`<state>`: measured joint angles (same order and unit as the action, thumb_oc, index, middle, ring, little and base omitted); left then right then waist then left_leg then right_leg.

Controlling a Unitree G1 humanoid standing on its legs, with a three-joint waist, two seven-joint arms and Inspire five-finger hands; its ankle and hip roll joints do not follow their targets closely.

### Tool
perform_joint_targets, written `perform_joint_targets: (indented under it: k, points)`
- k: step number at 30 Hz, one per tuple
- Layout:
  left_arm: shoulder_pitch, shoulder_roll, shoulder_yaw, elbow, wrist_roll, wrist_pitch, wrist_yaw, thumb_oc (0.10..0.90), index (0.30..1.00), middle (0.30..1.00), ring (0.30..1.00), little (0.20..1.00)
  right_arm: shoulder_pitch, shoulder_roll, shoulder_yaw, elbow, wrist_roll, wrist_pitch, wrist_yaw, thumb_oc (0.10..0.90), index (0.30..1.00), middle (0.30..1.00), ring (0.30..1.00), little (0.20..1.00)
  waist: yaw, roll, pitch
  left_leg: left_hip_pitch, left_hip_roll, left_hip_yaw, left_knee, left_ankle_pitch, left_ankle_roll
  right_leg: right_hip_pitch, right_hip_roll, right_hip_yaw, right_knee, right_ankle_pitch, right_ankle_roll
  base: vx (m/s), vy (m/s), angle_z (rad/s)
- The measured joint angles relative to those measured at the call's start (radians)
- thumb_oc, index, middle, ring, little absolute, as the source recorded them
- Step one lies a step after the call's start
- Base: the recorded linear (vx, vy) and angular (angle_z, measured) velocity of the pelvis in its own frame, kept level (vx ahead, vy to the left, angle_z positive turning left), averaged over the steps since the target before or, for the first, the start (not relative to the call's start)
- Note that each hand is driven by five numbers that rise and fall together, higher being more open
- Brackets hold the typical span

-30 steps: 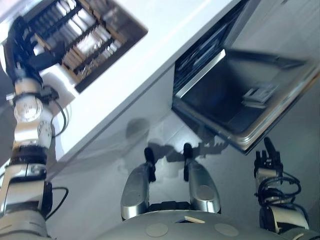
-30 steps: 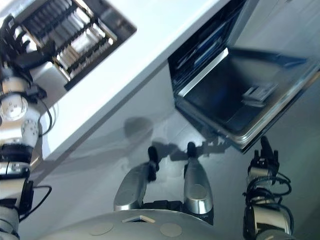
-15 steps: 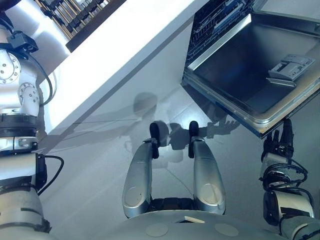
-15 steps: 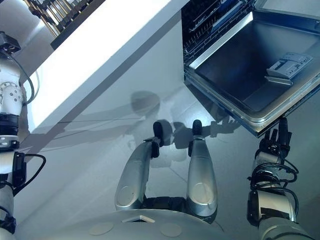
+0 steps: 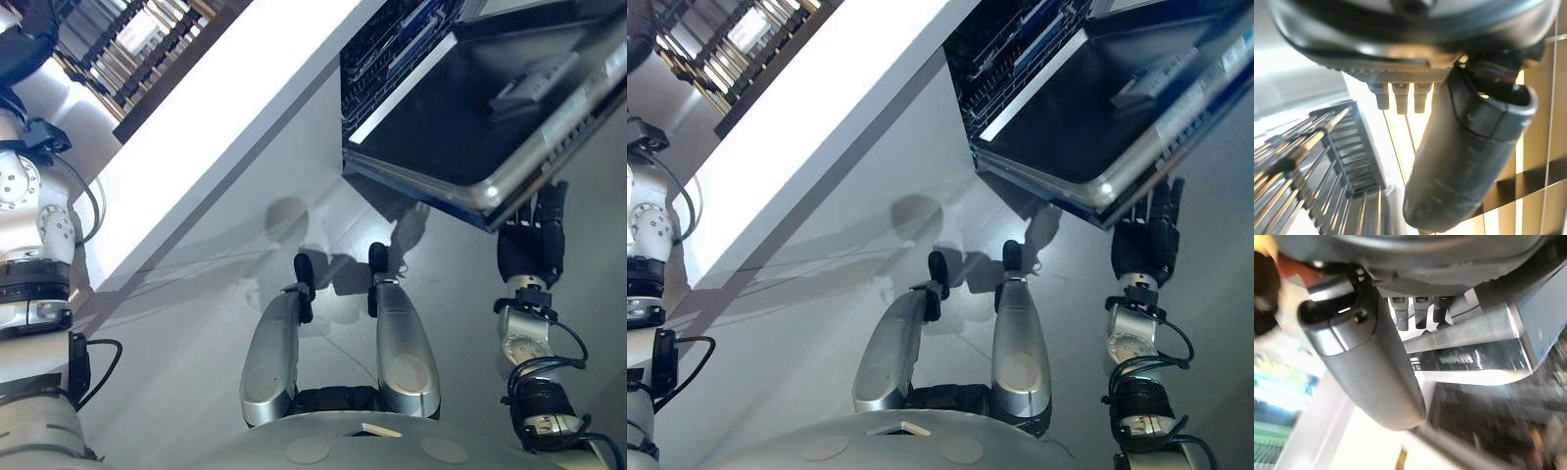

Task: Pick up plates and place into dishwasher.

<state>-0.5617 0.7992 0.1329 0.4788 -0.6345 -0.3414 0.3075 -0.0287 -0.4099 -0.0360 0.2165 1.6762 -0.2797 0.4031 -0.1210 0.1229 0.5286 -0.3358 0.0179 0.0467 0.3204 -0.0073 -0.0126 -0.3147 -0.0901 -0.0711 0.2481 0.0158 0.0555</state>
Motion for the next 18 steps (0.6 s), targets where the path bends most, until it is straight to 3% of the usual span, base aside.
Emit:
perform_joint_targets:
  k: [6, 8, 11, 14, 18]
  points:
    - [-0.008, -0.049, -0.006, 0.016, -0.036, -0.019, -0.043, 0.8, 0.9, 0.9, 0.9, 0.9, -0.242, -0.003, 0.138, -0.207, -0.228, 0.177, 0.046, 0.8, 0.9, 0.9, 0.9, 0.9, 0.001, -0.004, -0.002, 0.056, -0.001, 0.002, -0.013, 0.002, 0.003, 0.066, -0.001, -0.005, -0.022, 0.009, -0.003, 0.05, 0.044, 0.14]
    - [-0.008, -0.06, -0.008, 0.016, -0.044, -0.021, -0.057, 0.8, 0.9, 0.9, 0.9, 0.9, -0.312, 0.005, 0.196, -0.247, -0.311, 0.204, 0.059, 0.8, 0.9, 0.9, 0.9, 0.9, 0.009, -0.016, -0.013, 0.072, -0.001, 0.002, -0.017, -0.002, 0.003, 0.086, -0.001, -0.011, -0.025, 0.008, -0.002, 0.07, 0.032, 0.19]
    - [0.01, -0.059, -0.007, 0.019, -0.053, -0.039, -0.079, 0.8, 0.9, 0.9, 0.9, 0.9, -0.32, 0.015, 0.181, -0.202, -0.423, 0.179, -0.013, 0.8, 0.9, 0.9, 0.9, 0.9, 0.017, -0.052, -0.035, 0.116, -0.002, 0.001, -0.038, -0.001, 0.01, 0.142, -0.001, -0.021, -0.057, 0.008, -0.004, 0.05, 0.036, 0.17]
    - [0.116, -0.06, 0.002, -0.011, -0.059, -0.069, -0.089, 0.8, 0.9, 0.9, 0.9, 0.9, -0.212, 0.047, 0.106, -0.076, -0.505, 0.114, -0.133, 0.8, 0.9, 0.9, 0.9, 0.9, 0.025, -0.096, -0.11, 0.158, -0.008, 0.007, -0.08, -0.003, 0.013, 0.186, -0.003, -0.018, -0.101, 0.007, -0.001, 0.02, 0.023, 0.05]
    - [0.289, -0.104, 0.057, -0.129, -0.031, -0.077, -0.067, 0.8, 0.9, 0.9, 0.9, 0.9, -0.003, 0.084, 0.008, 0.011, -0.51, 0.036, -0.231, 0.8, 0.9, 0.9, 0.9, 0.9, 0.035, -0.112, -0.139, 0.234, -0.01, 0.022, -0.138, -0.004, 0.013, 0.253, -0.003, -0.016, -0.147, 0.006, 0.001, 0.0, -0.017, -0.08]
